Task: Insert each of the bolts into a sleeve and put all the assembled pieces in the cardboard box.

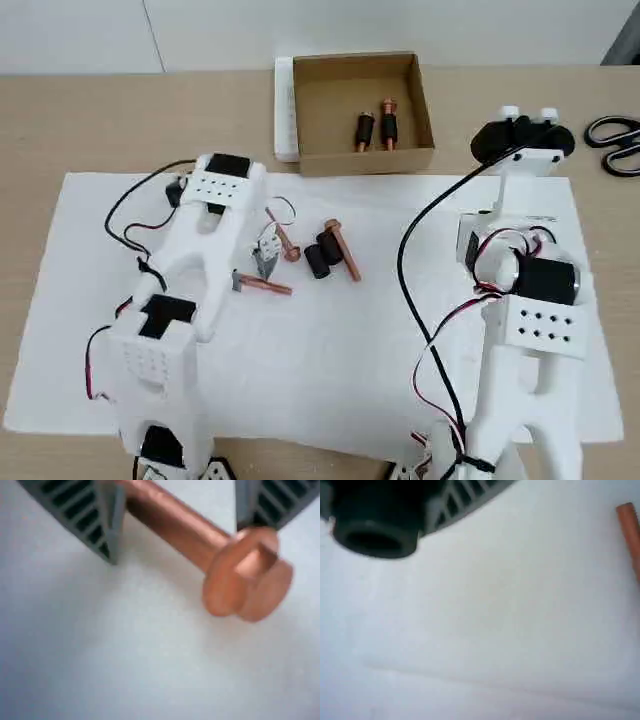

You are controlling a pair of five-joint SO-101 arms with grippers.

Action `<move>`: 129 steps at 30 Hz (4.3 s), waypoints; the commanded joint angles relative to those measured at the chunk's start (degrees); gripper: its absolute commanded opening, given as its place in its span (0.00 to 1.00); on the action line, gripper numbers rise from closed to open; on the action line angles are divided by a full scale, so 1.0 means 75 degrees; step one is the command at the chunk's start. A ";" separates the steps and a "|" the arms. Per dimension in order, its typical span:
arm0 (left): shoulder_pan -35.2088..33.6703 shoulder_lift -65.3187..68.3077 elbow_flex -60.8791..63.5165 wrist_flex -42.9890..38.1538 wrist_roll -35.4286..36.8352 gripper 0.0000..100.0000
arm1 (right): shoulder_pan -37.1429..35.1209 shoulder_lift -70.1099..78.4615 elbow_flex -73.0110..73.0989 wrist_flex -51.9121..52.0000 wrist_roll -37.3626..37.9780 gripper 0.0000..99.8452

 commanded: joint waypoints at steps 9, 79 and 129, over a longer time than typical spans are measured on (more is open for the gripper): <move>-0.0117 0.0211 -0.0135 -0.0117 0.0047 0.14 | 0.0053 -0.0123 -0.0047 -0.0123 0.0023 0.00; -0.0340 0.1008 -0.0662 -0.0703 -0.8041 0.01 | 0.0053 -0.0147 0.0164 -0.0147 0.0012 0.00; 0.0399 -0.9026 0.2092 -0.2239 -0.4876 0.01 | -0.1201 -0.6957 0.3903 -0.0768 -0.1336 0.00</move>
